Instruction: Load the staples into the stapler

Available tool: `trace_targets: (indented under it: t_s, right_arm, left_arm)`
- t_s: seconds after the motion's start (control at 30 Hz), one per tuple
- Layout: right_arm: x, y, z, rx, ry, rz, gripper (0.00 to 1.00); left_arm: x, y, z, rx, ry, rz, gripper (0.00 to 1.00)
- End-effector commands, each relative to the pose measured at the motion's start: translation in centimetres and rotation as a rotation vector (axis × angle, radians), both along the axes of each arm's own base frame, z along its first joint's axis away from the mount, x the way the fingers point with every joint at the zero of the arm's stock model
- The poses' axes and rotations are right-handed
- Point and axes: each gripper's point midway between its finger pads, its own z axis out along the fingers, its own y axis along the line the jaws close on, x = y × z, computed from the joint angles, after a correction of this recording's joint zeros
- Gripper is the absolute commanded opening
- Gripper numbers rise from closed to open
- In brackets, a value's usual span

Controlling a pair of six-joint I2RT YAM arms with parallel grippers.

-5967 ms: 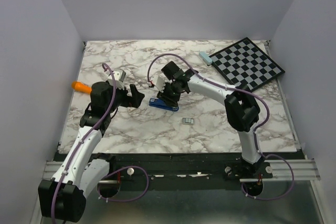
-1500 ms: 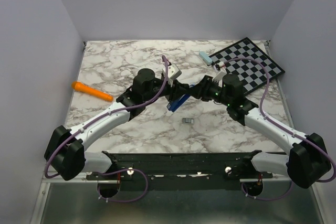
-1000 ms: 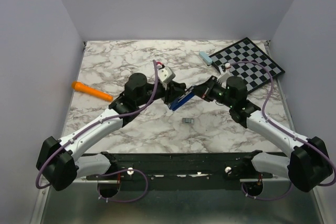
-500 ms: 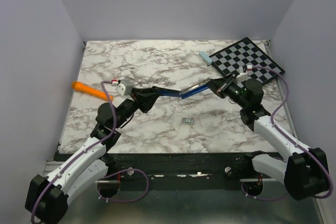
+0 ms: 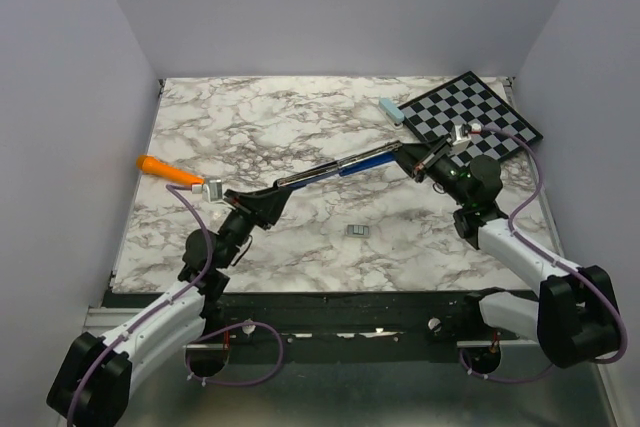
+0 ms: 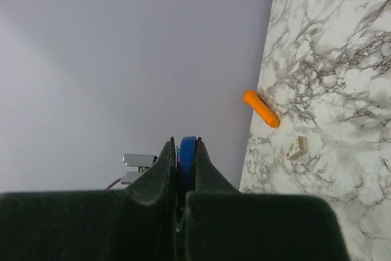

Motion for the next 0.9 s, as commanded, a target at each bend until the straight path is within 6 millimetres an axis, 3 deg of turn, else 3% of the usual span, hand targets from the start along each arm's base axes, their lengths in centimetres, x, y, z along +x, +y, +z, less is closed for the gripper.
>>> trace_targets:
  t_s: [0.0, 0.03, 0.13, 0.3, 0.47, 0.57, 0.6, 0.7, 0.87]
  right_arm:
    - [-0.4, -1.0, 5.3, 0.124, -0.165, -0.018, 0.01]
    - [-0.2, -1.1, 5.2, 0.125, -0.161, -0.027, 0.01]
    - [0.1, -1.1, 4.8, 0.134, -0.151, -0.032, 0.01]
    - [0.8, -1.1, 4.3, 0.126, -0.145, -0.047, 0.01]
    - [1.1, -0.8, 3.6, 0.099, -0.143, -0.036, 0.01]
    - [1.3, -0.8, 2.9, 0.081, -0.133, -0.039, 0.01]
    - [1.3, -0.8, 2.8, 0.075, -0.136, -0.041, 0.01]
    - [1.3, -0.6, 2.6, 0.068, -0.136, -0.033, 0.01]
    - [1.1, -0.5, 2.1, 0.072, -0.128, -0.016, 0.01]
  left_arm:
    - [1.7, 2.9, -1.0, -0.093, 0.059, 0.152, 0.51]
    - [1.6, 2.9, -1.0, -0.085, 0.053, 0.153, 0.63]
    - [1.6, 3.0, -1.4, -0.054, 0.072, 0.164, 0.8]
    - [1.5, 4.4, -1.9, -0.021, 0.085, 0.227, 0.9]
    - [1.2, 4.8, 1.2, 0.196, -0.066, 0.253, 0.95]
    - [0.7, 3.8, 4.1, 0.348, -0.199, 0.211, 0.96]
    - [0.6, 3.0, 5.6, 0.41, -0.259, 0.177, 0.97]
    - [0.3, 0.3, 7.4, 0.514, -0.341, 0.032, 0.97]
    - [0.3, -3.7, 8.3, 0.689, -0.473, -0.199, 0.97]
